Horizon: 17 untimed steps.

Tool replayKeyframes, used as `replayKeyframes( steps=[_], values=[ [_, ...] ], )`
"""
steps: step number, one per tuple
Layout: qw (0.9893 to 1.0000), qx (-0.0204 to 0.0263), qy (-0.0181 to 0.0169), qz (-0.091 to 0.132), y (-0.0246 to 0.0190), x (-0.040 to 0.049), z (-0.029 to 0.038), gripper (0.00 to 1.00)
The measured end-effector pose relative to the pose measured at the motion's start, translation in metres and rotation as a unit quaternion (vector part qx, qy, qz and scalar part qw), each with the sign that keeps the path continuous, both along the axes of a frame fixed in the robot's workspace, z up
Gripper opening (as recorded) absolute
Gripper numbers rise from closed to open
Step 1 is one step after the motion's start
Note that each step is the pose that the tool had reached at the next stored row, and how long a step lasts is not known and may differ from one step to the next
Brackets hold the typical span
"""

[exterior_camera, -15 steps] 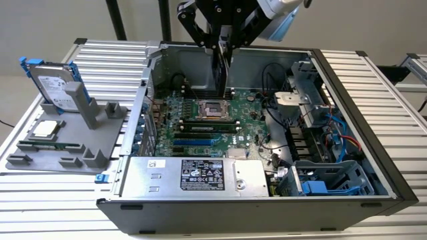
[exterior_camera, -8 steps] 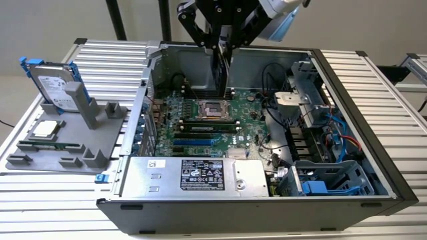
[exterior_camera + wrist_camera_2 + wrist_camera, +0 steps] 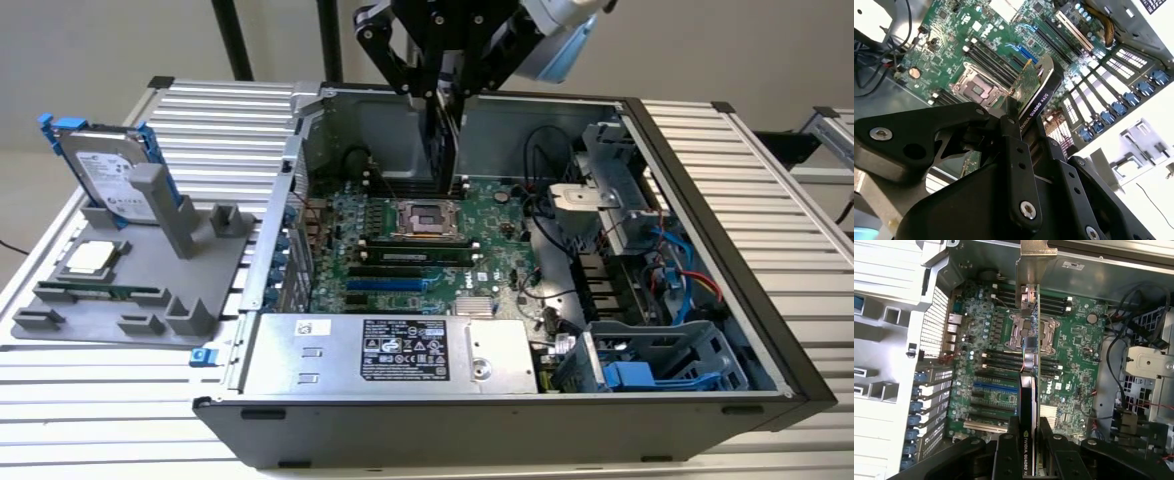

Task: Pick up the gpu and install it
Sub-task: 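Insert the gpu into the slot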

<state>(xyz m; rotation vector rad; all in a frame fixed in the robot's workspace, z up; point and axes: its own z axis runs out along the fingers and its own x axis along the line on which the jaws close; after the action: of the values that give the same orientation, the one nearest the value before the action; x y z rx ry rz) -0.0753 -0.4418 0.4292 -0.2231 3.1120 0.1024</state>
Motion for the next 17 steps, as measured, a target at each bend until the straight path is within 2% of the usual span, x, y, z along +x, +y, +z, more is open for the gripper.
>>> replayKeyframes(
  steps=[17],
  values=[
    [0.9995,0.0000,0.0000,0.033,0.0000,0.0000,0.0002,0.00]
  ],
)
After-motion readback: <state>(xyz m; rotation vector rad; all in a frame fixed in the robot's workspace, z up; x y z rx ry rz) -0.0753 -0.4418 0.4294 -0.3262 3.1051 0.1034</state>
